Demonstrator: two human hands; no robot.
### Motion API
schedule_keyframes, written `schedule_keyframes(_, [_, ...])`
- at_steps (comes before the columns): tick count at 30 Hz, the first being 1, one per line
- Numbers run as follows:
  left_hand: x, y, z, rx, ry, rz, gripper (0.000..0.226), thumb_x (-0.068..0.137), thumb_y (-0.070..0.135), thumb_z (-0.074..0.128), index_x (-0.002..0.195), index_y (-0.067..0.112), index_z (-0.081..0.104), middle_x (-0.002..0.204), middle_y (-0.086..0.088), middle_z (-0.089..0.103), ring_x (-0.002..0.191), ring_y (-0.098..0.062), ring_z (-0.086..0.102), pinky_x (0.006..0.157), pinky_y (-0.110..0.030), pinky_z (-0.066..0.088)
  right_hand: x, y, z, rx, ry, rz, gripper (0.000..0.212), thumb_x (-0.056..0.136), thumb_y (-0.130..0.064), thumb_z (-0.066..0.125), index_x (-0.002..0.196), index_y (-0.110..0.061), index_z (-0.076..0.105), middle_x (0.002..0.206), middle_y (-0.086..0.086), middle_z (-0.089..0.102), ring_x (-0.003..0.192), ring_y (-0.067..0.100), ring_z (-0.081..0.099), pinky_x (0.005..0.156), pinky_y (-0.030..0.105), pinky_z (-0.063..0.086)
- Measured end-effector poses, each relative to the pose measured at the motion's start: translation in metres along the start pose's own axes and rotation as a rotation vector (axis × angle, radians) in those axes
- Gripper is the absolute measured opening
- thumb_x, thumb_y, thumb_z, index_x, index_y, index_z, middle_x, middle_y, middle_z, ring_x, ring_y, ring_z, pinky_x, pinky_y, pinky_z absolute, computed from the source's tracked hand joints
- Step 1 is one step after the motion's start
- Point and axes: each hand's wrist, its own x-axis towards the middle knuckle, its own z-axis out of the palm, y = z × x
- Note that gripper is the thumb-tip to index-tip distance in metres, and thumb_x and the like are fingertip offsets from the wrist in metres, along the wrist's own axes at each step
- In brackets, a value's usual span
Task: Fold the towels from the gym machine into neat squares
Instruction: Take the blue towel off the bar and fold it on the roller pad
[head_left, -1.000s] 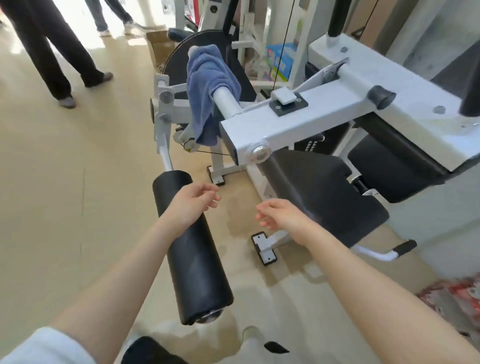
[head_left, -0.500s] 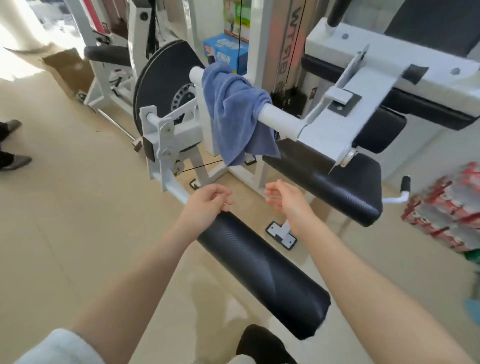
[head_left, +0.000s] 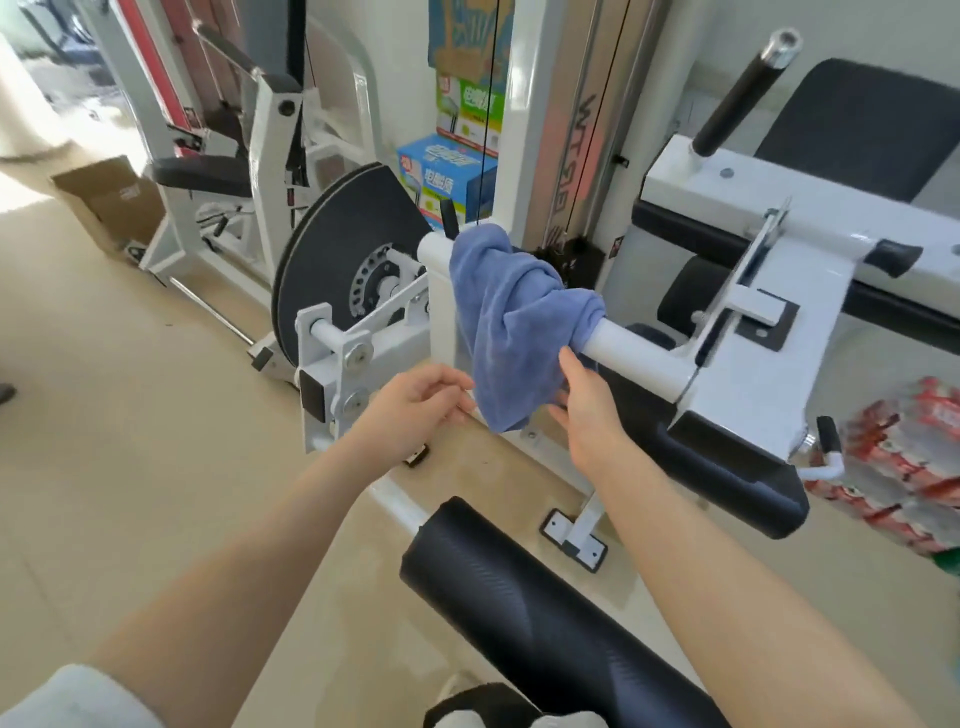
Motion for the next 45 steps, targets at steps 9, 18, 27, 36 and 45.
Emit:
schedule_keyframes(9, [0.036, -0.007, -0.032, 0.051, -0.15, 0.127, 0.025, 0.091, 0.009, 0.045, 0.09, 0.026, 0.064, 0.078, 0.012, 0.069, 0.072, -0.001, 0.063, 0.079, -0.021, 0.046, 0.006, 0.013, 0.032, -0.034, 0.236, -0.157, 0.032, 0.096, -0.024, 0.047, 0.118, -0.002, 0.052, 0.118, 0.021, 0.059, 0.108, 0.036, 0.057, 0.088, 0.038, 0.045])
schedule_keyframes(18, [0.063, 0.005, -0.067, 0.377, -0.399, 0.829, 0.04, 0.086, 0.001, 0.043, 0.124, 0.011, 0.053, 0.141, 0.002, 0.028, 0.126, 0.01, 0.025, 0.103, 0.0, 0.018, -0.029, 0.01, 0.069, -0.651, 0.09, -0.601, 0.038, 0.092, -0.008, 0.048, 0.059, -0.025, 0.039, 0.054, -0.011, 0.043, 0.051, -0.001, 0.042, 0.052, 0.015, 0.031])
schedule_keyframes(27, [0.069, -0.038, -0.092, 1.104, -0.671, 1.573, 0.031, 0.076, 0.024, 0.04, 0.088, 0.015, 0.068, 0.11, -0.003, 0.068, 0.113, -0.033, 0.059, 0.102, -0.035, 0.036, -0.09, 0.049, 0.136, -1.137, -0.427, -0.373, 0.035, 0.088, -0.011, 0.052, 0.056, -0.024, 0.054, 0.049, -0.011, 0.048, 0.056, 0.001, 0.045, 0.055, 0.016, 0.029])
schedule_keyframes(36, [0.056, -0.07, -0.136, 0.319, -1.191, 0.323, 0.042, 0.074, 0.013, 0.048, 0.114, 0.008, 0.059, 0.107, -0.016, 0.064, 0.099, -0.03, 0.06, 0.093, -0.044, 0.048, -0.122, 0.047, 0.156, -0.81, 0.007, -0.312, 0.021, 0.091, -0.012, 0.052, 0.096, -0.016, 0.072, 0.096, 0.001, 0.072, 0.093, 0.015, 0.063, 0.087, 0.033, 0.049])
schedule_keyframes(45, [0.057, -0.077, -0.147, 0.283, -1.04, 0.294, 0.025, 0.088, 0.029, 0.057, 0.09, 0.004, 0.059, 0.085, -0.005, 0.062, 0.079, -0.014, 0.057, 0.079, -0.038, 0.05, -0.136, 0.013, 0.149, -0.204, 0.393, -0.369, 0.03, 0.091, -0.001, 0.043, 0.075, -0.016, 0.063, 0.076, -0.007, 0.063, 0.075, 0.003, 0.058, 0.076, 0.019, 0.048])
